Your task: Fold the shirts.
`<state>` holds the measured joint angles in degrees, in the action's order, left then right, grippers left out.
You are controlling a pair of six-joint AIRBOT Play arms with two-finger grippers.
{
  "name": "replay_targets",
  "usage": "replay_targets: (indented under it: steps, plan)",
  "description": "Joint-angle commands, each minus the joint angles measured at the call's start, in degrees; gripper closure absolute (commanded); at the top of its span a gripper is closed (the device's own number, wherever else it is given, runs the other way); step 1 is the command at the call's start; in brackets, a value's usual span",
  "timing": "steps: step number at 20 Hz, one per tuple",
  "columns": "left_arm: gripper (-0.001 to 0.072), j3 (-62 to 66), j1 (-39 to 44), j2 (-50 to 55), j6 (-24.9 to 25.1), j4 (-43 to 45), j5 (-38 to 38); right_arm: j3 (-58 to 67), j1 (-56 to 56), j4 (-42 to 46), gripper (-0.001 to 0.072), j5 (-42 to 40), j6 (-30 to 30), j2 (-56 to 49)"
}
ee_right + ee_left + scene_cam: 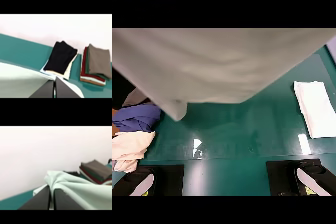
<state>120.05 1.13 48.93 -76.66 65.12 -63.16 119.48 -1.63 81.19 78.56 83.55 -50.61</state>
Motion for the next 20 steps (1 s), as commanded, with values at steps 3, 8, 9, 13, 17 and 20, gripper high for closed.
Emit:
replay_targets:
  steps: [3,8,9,13,17,20]
  plan:
    - [0.0681,-0.5,0.0,-1.7,0.0,-1.7,-0.3,-3.3,0.0,3.6,0.0695,-5.5,1.7,1.7]
    - [0.0681,-21.5,0.0,4.9,-1.1,-2.3,0.2,-10.9,0.0,4.3,0.0695,-2.3,2.6,-7.1]
    - [0.0681,-25.8,0.0,7.8,-0.7,-2.3,0.7,-12.9,0.0,4.3,0.0695,-1.3,2.6,-10.5]
    - [0.068,-33.9,0.0,23.1,3.4,-2.5,7.1,-20.2,0.0,3.9,0.0694,-3.8,2.5,-24.0]
    - [0.068,-33.7,0.0,35.3,3.7,-3.7,13.1,-15.1,0.0,0.5,0.0692,-5.0,2.5,-36.6]
    - [0.058,-33.7,0.0,38.0,3.7,-3.8,13.0,-8.2,0.9,-4.8,0.0428,-4.7,2.5,-42.3]
